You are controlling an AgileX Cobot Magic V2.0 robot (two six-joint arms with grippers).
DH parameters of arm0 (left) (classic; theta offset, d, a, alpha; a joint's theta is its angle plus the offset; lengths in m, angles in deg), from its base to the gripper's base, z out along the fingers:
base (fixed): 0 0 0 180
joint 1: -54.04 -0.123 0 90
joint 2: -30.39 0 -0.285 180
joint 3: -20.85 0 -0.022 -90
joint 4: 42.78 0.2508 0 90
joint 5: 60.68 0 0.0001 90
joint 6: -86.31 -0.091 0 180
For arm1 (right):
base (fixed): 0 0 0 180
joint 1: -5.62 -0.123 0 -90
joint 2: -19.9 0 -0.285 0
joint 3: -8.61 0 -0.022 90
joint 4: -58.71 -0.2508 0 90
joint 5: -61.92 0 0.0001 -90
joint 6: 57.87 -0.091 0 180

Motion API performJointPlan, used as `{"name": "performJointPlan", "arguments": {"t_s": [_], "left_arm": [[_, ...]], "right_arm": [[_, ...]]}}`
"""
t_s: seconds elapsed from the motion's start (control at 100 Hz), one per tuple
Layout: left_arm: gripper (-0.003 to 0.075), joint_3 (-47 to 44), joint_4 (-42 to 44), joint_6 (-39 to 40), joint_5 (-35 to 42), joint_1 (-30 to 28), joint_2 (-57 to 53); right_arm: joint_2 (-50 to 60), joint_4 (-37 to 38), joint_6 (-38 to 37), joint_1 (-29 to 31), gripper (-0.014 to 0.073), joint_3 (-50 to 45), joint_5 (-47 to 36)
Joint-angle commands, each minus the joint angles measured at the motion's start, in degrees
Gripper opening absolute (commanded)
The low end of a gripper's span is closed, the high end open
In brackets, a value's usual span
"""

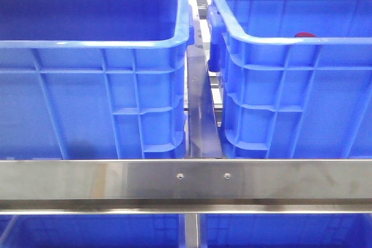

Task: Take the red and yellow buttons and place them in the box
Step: 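Open the right gripper and lift away from the red button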

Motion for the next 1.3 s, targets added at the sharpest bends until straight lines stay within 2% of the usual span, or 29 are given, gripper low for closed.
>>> {"name": "performJointPlan", "arguments": {"t_s": [0.0,0.06,0.13,0.37,0.46,0.58,0.65,0.72,0.89,0.96,1.13,1.29], "left_arm": [[-0.0019,1.45,-0.74,0.62,4.30,-0.10,0.06],[-0.0019,1.45,-0.74,0.62,4.30,-0.10,0.06],[-0.0019,1.45,-0.74,0.62,4.30,-0.10,0.06],[-0.0019,1.45,-0.74,0.62,4.44,-0.10,0.06],[-0.0018,1.45,-0.74,0.62,4.67,-0.10,0.06],[-0.0004,1.45,-0.74,0.62,4.67,-0.10,0.06],[0.0051,1.45,-0.74,0.62,4.67,-0.10,0.06],[0.0146,1.45,-0.74,0.62,4.67,-0.10,0.06],[0.0470,1.45,-0.74,0.62,4.83,-0.10,0.31],[0.0542,1.45,-0.74,0.62,5.11,-0.10,0.52],[0.0557,1.85,-2.11,0.62,6.04,-0.10,2.77],[0.0557,5.10,-2.63,1.75,6.10,-0.10,10.20]], "right_arm": [[4.99,0.55,0.73,0.24,0.0517,-1.99,1.03],[7.29,0.55,0.73,0.24,0.0496,-4.06,1.15],[9.86,0.55,0.73,0.24,0.0428,-6.09,1.45],[14.65,0.55,0.73,0.24,0.0034,-8.46,1.21],[14.69,0.55,0.73,0.24,-0.0069,-8.46,1.28],[14.69,0.55,0.73,0.24,-0.0067,-8.46,1.72],[14.69,0.55,0.73,0.24,-0.0067,-8.46,1.77],[14.69,0.55,0.73,0.24,-0.0067,-8.46,1.83],[14.69,0.55,0.73,0.24,-0.0067,-8.46,1.83],[14.69,0.55,0.73,0.24,-0.0067,-8.46,1.83],[14.69,0.55,0.73,0.24,-0.0067,-8.46,1.83],[14.69,0.55,0.73,0.24,-0.0067,-8.46,2.07]]}}
